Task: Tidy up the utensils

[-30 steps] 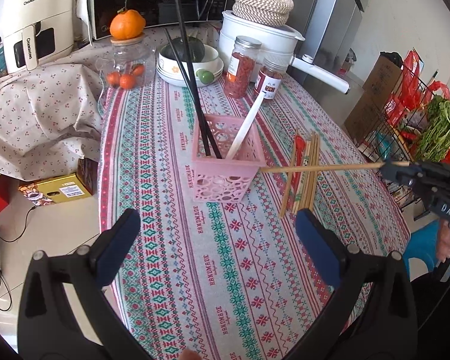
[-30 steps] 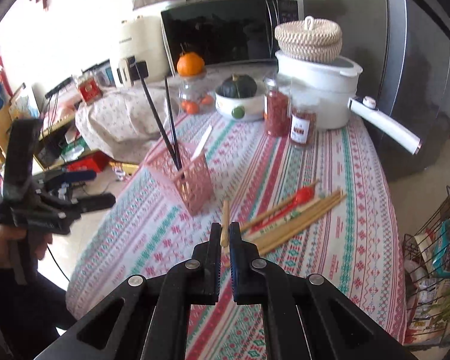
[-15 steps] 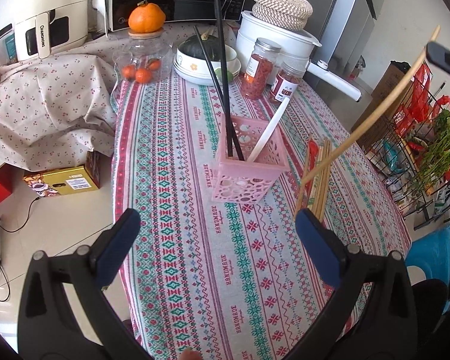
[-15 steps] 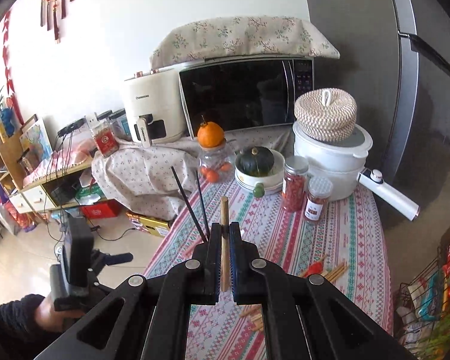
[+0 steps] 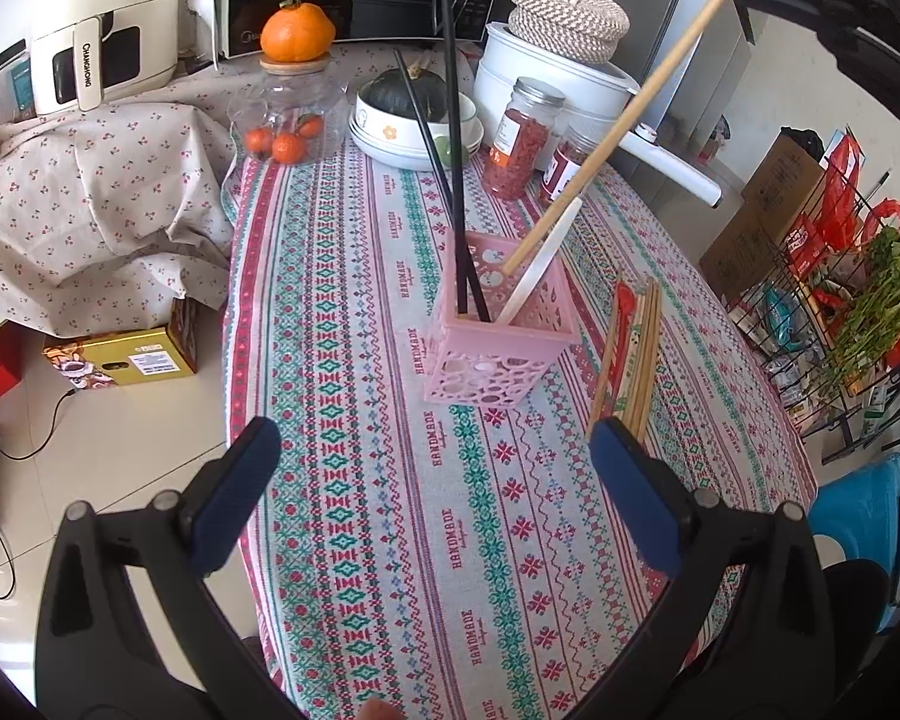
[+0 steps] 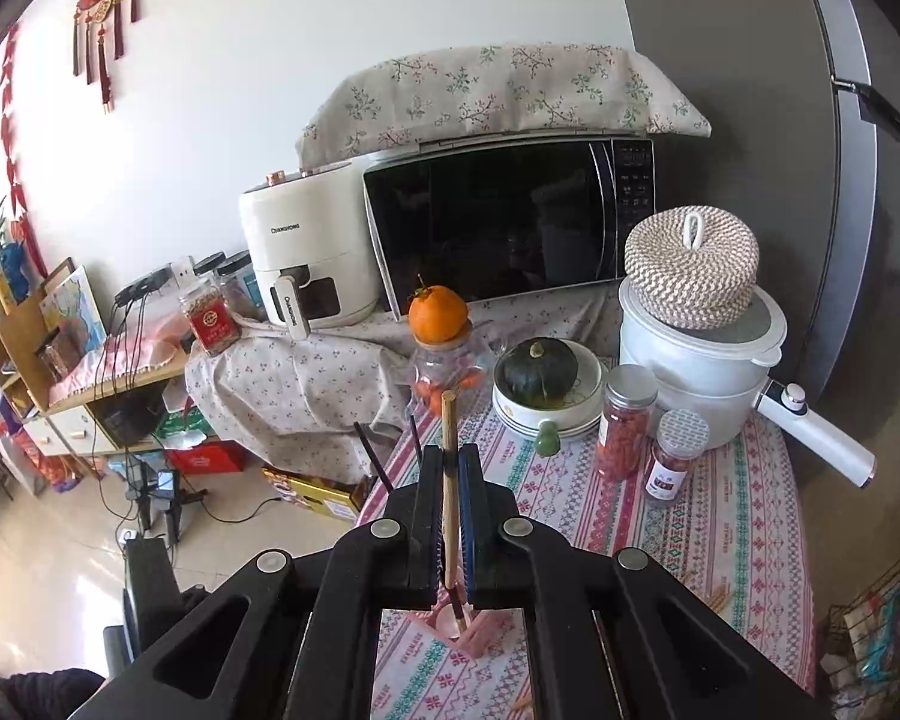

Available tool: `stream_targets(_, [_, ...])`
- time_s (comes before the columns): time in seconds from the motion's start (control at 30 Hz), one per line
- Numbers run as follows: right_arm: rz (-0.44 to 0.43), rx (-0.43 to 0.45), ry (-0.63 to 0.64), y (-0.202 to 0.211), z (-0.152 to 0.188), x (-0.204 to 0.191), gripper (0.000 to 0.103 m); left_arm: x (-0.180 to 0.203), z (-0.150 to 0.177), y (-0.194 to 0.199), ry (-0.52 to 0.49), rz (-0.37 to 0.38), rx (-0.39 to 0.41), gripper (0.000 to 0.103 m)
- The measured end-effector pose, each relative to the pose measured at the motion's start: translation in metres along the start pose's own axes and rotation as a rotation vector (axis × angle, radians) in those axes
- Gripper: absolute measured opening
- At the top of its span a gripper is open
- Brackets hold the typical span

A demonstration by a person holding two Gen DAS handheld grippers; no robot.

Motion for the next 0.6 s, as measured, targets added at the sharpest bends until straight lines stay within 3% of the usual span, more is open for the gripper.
stream_targets(0.17, [-0.05, -0.062, -0.048, -0.042, 0.004, 0.008, 0.006, 0.003, 0.001, -0.002, -0.007, 0.002, -0.008, 0.102])
stream_targets(0.23, [-0.079, -0.074, -0.087, -0.049, 0.008, 0.013, 0.012, 0.005, 0.001, -0.004, -0.013, 0.001, -0.012, 0.102])
stream_targets(0.33, [-0.128, -0.047, -0.124, -0.041, 0.011, 0.018, 0.034, 0.008, 0.001, -0.005, -0.022, 0.0, -0.015, 0.102])
stream_targets(0.4, [-0.131, -0.017, -0.143, -0.03, 0.016, 0.023, 0.062, 0.01, 0.002, -0.006, -0.026, -0.003, -0.015, 0.102])
stream_targets(0.6, [-0.11, 0.02, -0.176, -0.006, 0.042, 0.042, 0.085, 0.014, 0.003, -0.009, -0.039, -0.016, -0.021, 0.102])
Point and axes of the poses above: each gripper's, at about its wrist camera, not at the fingertips, and y roughly against the way its jaws point, x to its right, z to its underside, the point moved 6 cm from there along -y, roughly the way its jaws point, and after that the axes turned 15 degrees about -x, right-handed, at the moved point
